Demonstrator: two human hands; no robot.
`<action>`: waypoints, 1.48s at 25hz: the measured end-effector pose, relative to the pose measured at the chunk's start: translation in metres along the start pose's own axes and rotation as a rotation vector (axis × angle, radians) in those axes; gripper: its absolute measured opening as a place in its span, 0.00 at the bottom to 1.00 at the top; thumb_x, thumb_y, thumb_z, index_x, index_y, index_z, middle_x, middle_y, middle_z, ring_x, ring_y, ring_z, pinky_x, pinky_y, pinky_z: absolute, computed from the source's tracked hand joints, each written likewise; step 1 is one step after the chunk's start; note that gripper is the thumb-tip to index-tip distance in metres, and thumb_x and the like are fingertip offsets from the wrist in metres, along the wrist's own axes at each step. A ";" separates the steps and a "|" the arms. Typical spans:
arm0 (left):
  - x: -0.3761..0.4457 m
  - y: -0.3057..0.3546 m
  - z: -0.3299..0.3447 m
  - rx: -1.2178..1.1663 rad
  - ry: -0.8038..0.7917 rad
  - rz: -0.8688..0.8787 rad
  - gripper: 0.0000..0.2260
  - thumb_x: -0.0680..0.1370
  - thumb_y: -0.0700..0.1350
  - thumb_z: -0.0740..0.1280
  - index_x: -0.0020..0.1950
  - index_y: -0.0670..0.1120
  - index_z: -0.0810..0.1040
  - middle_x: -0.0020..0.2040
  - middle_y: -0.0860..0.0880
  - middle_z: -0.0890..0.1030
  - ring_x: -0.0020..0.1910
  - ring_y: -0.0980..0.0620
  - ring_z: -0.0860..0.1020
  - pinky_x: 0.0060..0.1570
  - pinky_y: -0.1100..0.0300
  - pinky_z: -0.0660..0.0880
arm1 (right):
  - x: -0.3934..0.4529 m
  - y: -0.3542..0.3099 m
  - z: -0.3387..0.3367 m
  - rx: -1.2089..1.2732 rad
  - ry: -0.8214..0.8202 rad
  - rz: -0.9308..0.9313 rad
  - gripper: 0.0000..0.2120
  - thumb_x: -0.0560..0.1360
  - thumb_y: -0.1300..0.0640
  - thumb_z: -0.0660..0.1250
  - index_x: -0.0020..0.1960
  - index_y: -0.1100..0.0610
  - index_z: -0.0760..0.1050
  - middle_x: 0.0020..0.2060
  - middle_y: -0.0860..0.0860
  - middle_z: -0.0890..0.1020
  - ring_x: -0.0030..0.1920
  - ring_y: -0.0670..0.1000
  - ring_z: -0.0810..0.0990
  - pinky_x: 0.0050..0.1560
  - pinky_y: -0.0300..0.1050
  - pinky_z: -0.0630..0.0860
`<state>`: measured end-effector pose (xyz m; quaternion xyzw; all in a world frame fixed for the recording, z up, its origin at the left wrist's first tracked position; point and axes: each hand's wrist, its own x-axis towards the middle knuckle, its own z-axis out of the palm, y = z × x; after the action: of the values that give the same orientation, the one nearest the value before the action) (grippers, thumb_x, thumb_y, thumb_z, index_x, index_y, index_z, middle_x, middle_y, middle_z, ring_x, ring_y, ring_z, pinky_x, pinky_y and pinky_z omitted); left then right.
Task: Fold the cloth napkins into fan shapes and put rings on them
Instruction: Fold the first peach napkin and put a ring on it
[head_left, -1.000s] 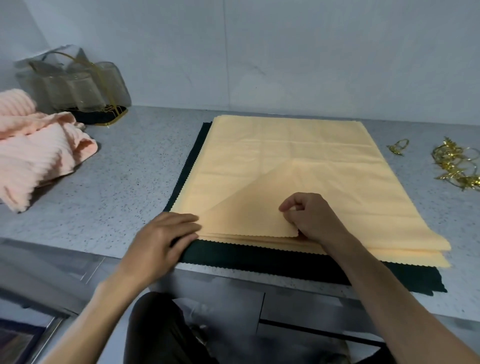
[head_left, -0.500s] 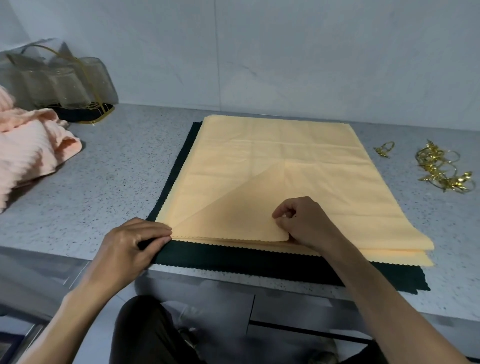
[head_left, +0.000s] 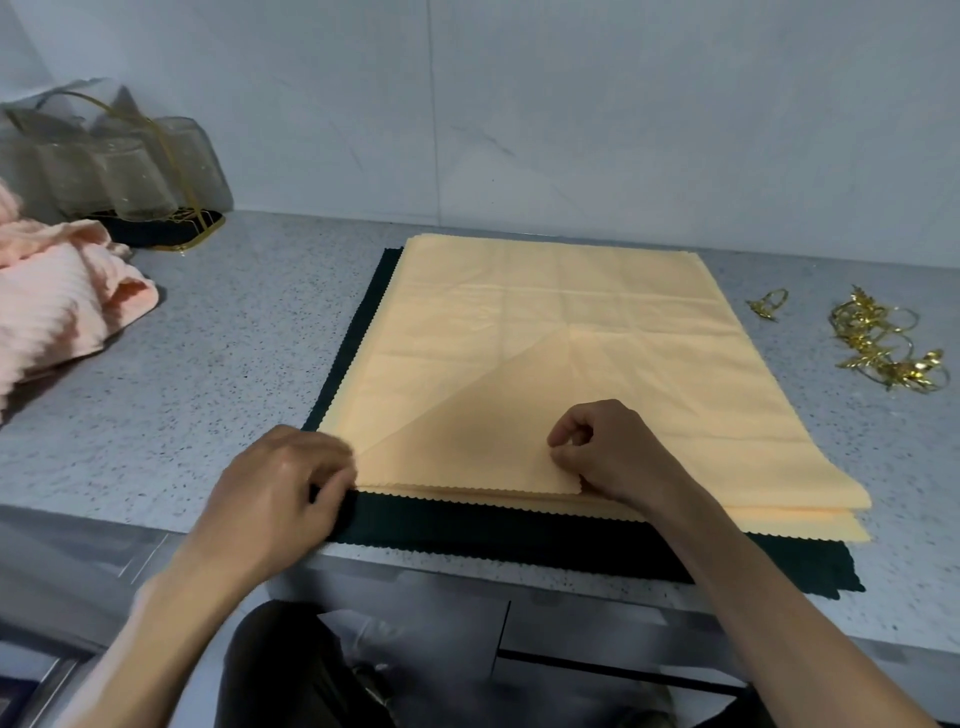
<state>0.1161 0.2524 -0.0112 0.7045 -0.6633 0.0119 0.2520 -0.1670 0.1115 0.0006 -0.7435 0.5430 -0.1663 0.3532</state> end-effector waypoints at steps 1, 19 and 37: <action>0.009 0.017 0.007 0.017 0.017 0.002 0.12 0.79 0.47 0.63 0.55 0.47 0.84 0.58 0.53 0.83 0.58 0.48 0.79 0.58 0.58 0.71 | 0.001 0.000 0.000 -0.009 0.001 -0.004 0.07 0.73 0.61 0.70 0.40 0.49 0.79 0.35 0.47 0.78 0.35 0.45 0.76 0.36 0.37 0.69; 0.044 0.081 0.081 0.245 -0.370 0.034 0.39 0.70 0.66 0.23 0.79 0.51 0.33 0.79 0.52 0.34 0.78 0.50 0.35 0.77 0.47 0.41 | 0.061 -0.021 0.050 -0.558 -0.106 -0.167 0.32 0.82 0.38 0.40 0.81 0.52 0.41 0.80 0.47 0.42 0.79 0.46 0.38 0.78 0.51 0.37; 0.047 0.129 0.102 0.103 -0.300 0.253 0.32 0.78 0.59 0.32 0.81 0.48 0.42 0.79 0.50 0.38 0.78 0.55 0.37 0.77 0.55 0.38 | 0.116 0.009 0.015 -0.555 0.023 -0.195 0.30 0.83 0.40 0.43 0.80 0.54 0.48 0.80 0.49 0.49 0.80 0.53 0.43 0.77 0.55 0.42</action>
<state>-0.0324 0.1721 -0.0398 0.6213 -0.7753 -0.0277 0.1104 -0.1226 0.0082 -0.0314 -0.8585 0.4975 -0.0529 0.1124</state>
